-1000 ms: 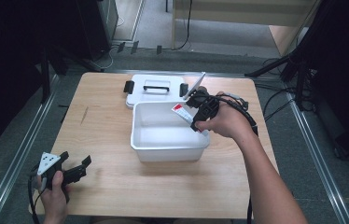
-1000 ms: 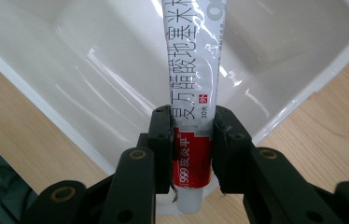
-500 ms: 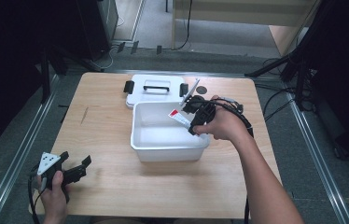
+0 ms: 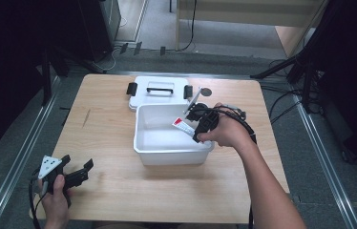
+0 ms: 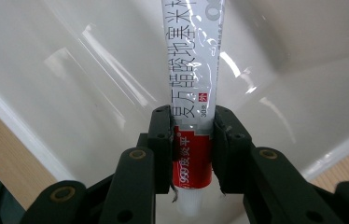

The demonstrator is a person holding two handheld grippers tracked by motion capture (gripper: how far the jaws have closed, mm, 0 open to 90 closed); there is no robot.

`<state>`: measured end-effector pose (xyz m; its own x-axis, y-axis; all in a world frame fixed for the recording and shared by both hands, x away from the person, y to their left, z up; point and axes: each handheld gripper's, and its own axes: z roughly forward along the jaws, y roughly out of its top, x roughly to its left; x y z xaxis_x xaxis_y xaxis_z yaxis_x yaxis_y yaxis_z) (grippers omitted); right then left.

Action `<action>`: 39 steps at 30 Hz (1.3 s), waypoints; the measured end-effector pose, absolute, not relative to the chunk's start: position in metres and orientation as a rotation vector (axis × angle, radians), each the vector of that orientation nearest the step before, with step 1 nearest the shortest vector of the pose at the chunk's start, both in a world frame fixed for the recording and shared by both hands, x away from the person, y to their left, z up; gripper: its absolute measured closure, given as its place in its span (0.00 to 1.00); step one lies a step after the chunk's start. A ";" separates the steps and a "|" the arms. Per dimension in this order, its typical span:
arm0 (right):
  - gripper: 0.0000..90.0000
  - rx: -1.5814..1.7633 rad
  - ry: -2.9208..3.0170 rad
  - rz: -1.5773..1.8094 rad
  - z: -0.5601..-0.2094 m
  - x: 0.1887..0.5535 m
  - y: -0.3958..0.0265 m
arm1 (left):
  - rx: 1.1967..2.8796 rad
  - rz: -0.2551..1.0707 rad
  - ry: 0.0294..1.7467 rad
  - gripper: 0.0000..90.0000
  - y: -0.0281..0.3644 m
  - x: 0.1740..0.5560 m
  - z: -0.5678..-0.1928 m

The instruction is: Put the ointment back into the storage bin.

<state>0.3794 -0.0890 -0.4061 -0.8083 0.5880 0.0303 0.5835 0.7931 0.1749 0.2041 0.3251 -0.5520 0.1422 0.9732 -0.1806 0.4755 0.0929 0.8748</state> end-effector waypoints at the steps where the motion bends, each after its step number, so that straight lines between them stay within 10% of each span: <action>1: 0.81 0.959 2.953 0.273 -0.408 0.380 -0.089 | 1.518 0.696 1.468 0.09 0.325 0.204 -0.552; 39: 0.80 0.845 3.018 0.045 -0.451 0.381 -0.063 | 1.514 0.692 1.472 0.09 0.325 0.204 -0.552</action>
